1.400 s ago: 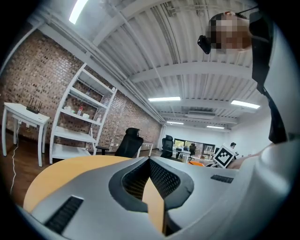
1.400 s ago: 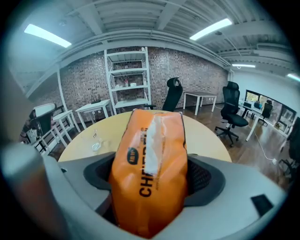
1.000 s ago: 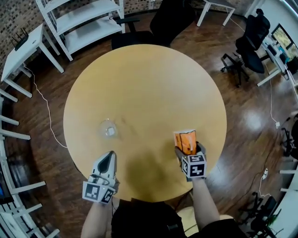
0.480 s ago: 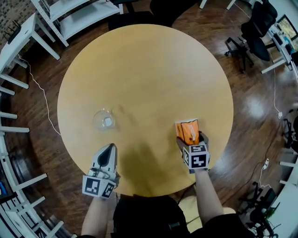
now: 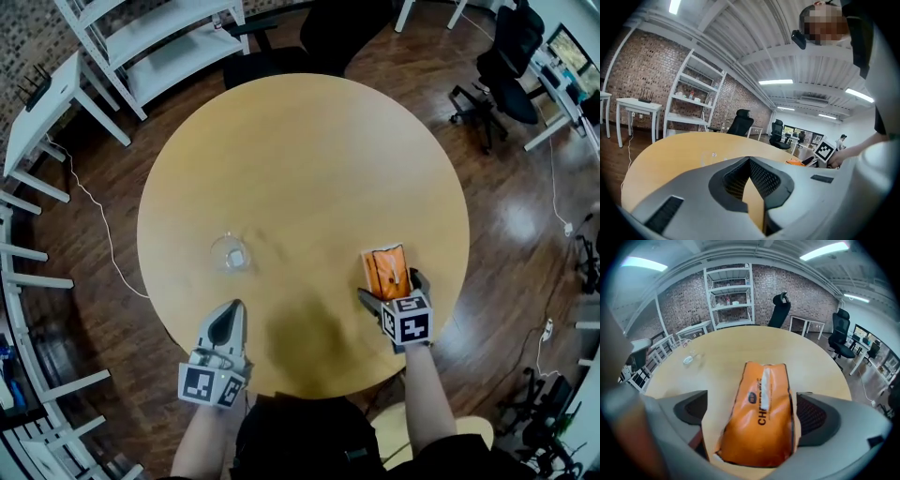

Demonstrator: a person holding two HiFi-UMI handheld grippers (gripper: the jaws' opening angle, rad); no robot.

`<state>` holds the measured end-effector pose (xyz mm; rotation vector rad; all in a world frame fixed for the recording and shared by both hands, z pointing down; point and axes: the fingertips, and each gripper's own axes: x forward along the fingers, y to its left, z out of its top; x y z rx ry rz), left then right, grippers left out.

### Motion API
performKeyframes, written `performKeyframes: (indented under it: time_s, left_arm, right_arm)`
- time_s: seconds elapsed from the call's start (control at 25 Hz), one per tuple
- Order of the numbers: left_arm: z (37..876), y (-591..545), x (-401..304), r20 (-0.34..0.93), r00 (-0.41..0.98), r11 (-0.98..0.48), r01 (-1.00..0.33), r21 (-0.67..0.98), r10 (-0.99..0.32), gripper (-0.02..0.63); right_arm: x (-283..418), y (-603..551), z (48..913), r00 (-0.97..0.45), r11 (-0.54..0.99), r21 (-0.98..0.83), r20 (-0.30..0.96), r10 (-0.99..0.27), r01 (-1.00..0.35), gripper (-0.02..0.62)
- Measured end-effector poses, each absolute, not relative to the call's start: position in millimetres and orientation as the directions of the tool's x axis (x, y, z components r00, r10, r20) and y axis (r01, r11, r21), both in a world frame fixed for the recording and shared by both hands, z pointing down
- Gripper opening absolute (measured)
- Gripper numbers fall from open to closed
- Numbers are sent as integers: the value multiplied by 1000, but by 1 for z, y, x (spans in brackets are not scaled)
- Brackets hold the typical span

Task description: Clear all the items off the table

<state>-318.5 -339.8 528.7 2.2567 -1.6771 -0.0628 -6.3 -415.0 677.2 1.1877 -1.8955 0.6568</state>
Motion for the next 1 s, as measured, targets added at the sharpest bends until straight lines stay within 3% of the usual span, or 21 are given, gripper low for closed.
performKeyframes:
  time_s: [0.04,0.32,0.44,0.56,0.68,0.84,1.0]
  left_arm:
    - [523,-338,-321,147,312,-263,-924,279,-939,0]
    - [471,-326,-328,97,286,-269,-950,156,-953,0]
    - [446,-318,-335,25,307,-298,-939,171,-951,0]
    - [430,-305,-350,-28,315,-315,-934,171,-949,0]
    - [419,-293,-363,-78,315,-324,-928,183,-946,0]
    - [406,-287,-361,-129,353,-373,-906,200,-927,0]
    - [398,-281,-348,-153,414,-439,-875,205,-897,0]
  right_arm:
    - [-9,-414,671,-253,433,-14,829,-499,-901,606]
    - [-8,-402,581,-312,394,-34,673,-670,-919,603]
    - [-13,-383,533,-396,388,-138,547,-738,-912,510]
    - [-2,-357,481,-414,358,-220,324,-851,-907,300]
    - [10,-322,418,-384,378,-215,-17,-923,-900,17]
    - [23,-284,369,-343,408,-296,-249,-906,-864,3]
    - [19,-260,353,-329,404,-279,-280,-902,-871,3]
